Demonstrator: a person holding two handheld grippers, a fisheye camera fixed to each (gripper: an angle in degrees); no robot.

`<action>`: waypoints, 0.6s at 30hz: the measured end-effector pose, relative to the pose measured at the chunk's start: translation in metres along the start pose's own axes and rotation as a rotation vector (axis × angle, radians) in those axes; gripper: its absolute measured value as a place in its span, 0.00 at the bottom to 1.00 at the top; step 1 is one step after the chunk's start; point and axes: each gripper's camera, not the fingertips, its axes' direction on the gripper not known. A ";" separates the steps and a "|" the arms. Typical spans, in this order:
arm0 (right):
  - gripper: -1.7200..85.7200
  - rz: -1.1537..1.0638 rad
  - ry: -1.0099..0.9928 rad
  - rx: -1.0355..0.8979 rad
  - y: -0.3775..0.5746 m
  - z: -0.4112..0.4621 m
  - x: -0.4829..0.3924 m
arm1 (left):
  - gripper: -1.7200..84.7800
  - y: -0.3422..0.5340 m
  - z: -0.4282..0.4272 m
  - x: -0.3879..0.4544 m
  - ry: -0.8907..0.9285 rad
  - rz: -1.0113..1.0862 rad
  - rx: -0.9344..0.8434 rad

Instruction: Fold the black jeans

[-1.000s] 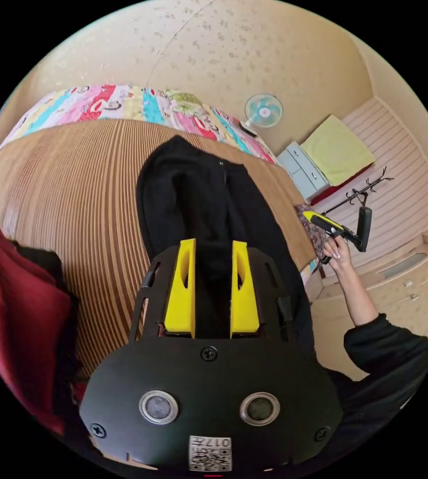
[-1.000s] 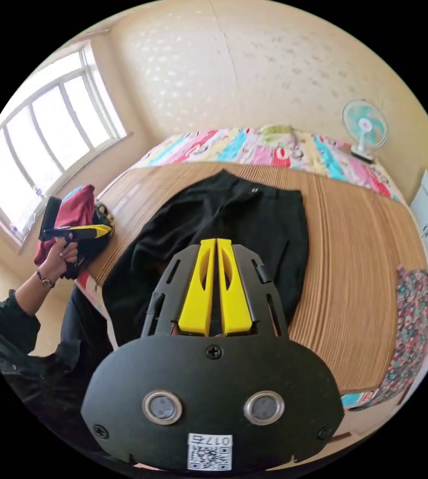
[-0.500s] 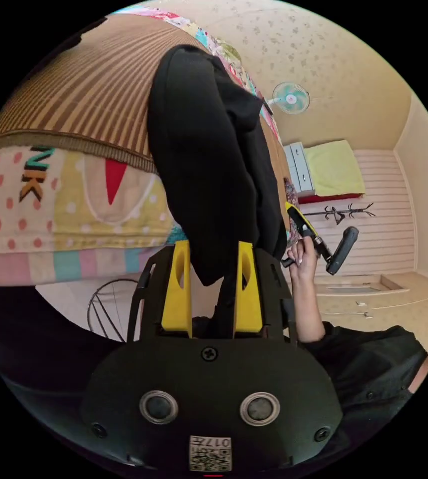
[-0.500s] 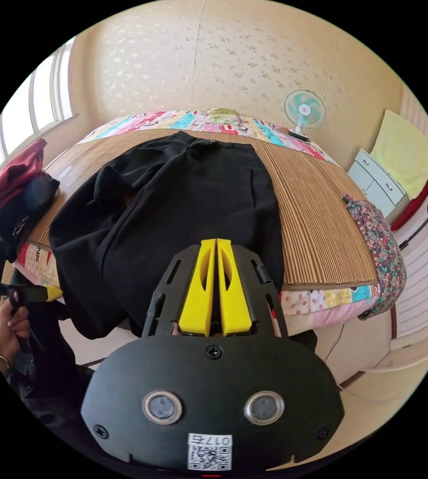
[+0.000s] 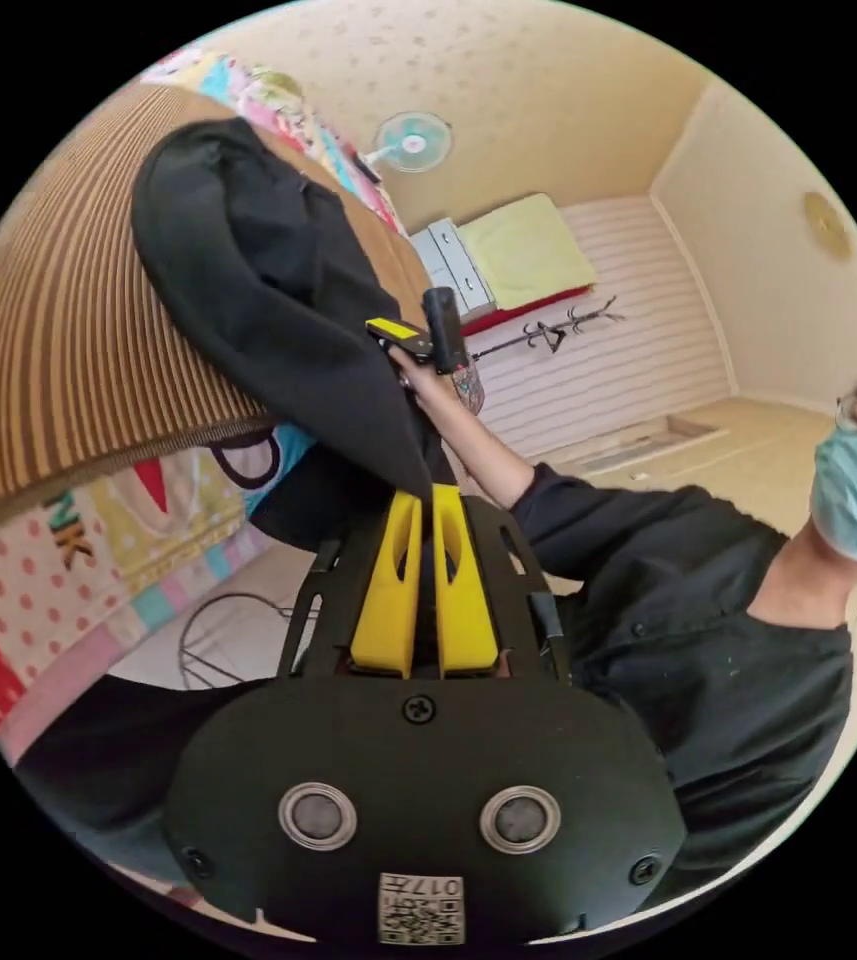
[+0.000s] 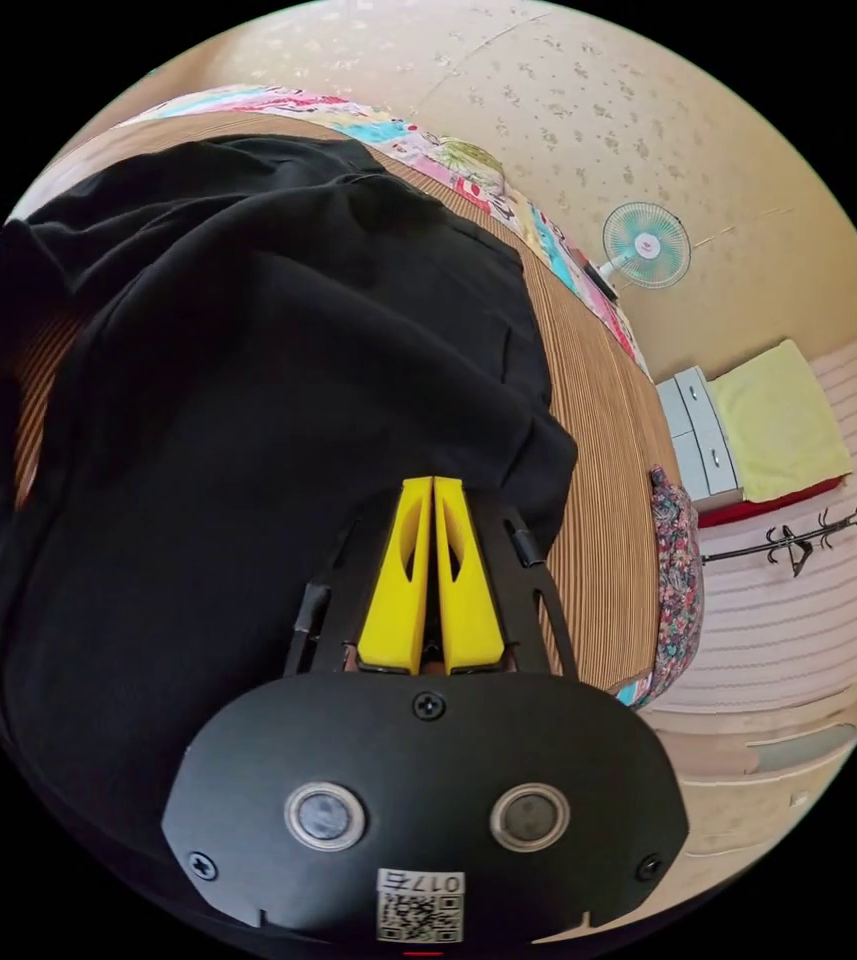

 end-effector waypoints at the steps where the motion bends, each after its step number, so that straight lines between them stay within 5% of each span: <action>1: 0.02 0.017 -0.007 -0.003 -0.009 0.003 0.002 | 0.01 0.005 -0.022 0.014 -0.027 0.035 0.017; 8: 0.02 0.008 0.108 0.010 -0.042 0.026 -0.001 | 0.03 0.056 -0.100 0.019 -0.097 -0.057 0.170; 13: 0.02 0.010 0.099 0.040 -0.049 0.034 0.012 | 0.13 0.103 -0.100 -0.007 -0.491 -0.396 0.192; 18: 0.02 0.055 -0.058 0.062 -0.051 0.041 0.055 | 0.13 0.111 -0.091 -0.003 -0.420 -0.347 0.247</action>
